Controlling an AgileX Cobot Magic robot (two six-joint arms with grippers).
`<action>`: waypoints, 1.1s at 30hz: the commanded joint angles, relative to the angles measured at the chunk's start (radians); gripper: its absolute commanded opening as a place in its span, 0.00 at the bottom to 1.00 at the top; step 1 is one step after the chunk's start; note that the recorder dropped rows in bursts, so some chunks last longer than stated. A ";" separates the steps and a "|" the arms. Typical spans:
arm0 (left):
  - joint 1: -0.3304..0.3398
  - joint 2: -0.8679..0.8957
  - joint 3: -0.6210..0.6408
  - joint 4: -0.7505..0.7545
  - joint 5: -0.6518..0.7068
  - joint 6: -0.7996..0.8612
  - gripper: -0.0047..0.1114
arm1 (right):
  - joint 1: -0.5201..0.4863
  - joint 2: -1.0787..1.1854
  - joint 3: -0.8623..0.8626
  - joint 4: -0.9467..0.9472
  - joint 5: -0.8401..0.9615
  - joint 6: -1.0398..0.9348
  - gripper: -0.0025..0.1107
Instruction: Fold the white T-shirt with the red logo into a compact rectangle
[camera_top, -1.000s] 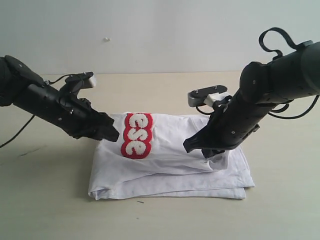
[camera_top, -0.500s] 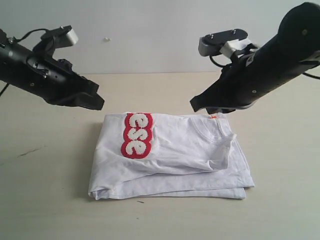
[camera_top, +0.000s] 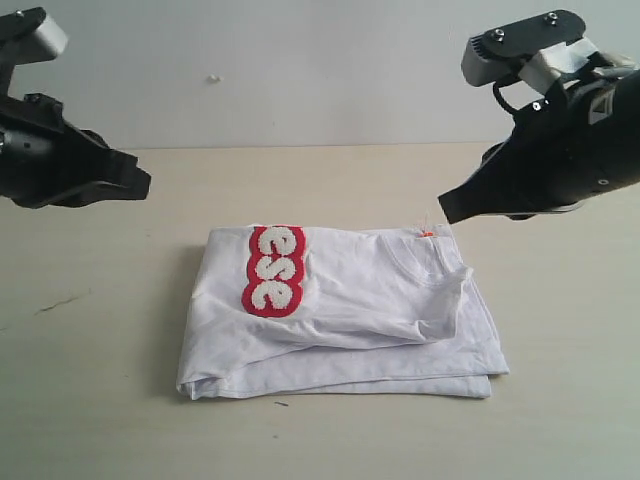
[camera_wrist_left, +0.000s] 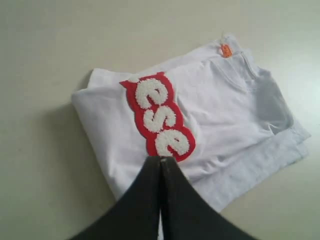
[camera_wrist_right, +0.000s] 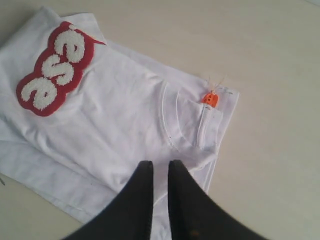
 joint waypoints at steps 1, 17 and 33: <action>0.002 -0.113 0.104 -0.038 -0.113 -0.013 0.04 | 0.000 -0.090 0.060 -0.016 -0.047 0.018 0.14; 0.002 -0.485 0.420 -0.126 -0.331 -0.013 0.04 | 0.000 -0.432 0.240 -0.016 -0.104 0.018 0.14; 0.002 -0.727 0.567 -0.158 -0.329 -0.013 0.04 | 0.000 -0.650 0.330 0.014 -0.051 0.015 0.14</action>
